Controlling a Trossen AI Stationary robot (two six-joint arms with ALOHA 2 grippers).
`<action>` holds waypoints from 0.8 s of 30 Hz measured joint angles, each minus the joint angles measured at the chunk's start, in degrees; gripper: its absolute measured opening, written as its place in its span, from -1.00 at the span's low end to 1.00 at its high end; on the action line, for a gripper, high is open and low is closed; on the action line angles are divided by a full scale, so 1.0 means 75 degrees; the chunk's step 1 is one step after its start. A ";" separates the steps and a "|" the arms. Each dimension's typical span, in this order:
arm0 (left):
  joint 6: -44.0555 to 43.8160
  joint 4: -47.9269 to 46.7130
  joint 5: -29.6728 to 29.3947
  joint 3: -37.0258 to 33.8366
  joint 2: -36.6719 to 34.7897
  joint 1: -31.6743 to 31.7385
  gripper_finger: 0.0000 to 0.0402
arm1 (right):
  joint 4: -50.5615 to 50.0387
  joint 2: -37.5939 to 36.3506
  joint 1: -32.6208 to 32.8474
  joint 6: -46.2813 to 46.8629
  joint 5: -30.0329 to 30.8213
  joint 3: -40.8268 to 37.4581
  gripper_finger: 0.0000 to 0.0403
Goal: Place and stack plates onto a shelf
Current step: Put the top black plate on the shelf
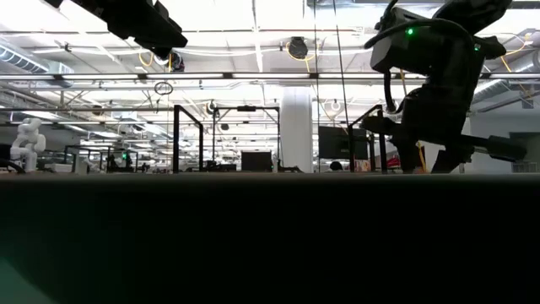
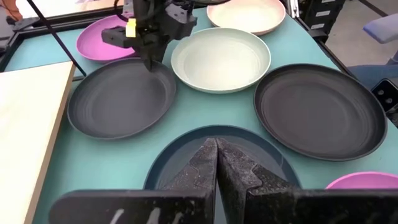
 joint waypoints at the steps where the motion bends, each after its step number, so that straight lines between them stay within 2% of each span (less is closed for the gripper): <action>1: 0.0022 0.0000 -0.0003 0.0000 0.0000 0.0000 -0.94 | -0.0002 0.0008 0.0000 -0.0034 -0.0003 0.0000 -0.62; 6: 0.0100 -0.0003 0.0000 0.0000 0.0001 0.0000 -0.94 | 0.0017 -0.0052 0.0003 -0.0309 0.0246 0.0000 -0.92; 8: 0.0109 -0.0005 0.0000 0.0000 0.0001 0.0000 -0.94 | 0.0084 -0.0138 0.0003 -0.0436 0.0428 0.0010 -0.97; 22: 0.0115 -0.0043 -0.0003 0.0000 0.0000 0.0000 -0.94 | 0.0123 -0.0991 0.0009 -0.0621 0.0243 0.0006 -0.99; 24: 0.0115 -0.0047 -0.0001 0.0000 0.0000 0.0000 -0.94 | 0.0141 -0.1063 0.0010 -0.0607 -0.0035 0.0006 -0.99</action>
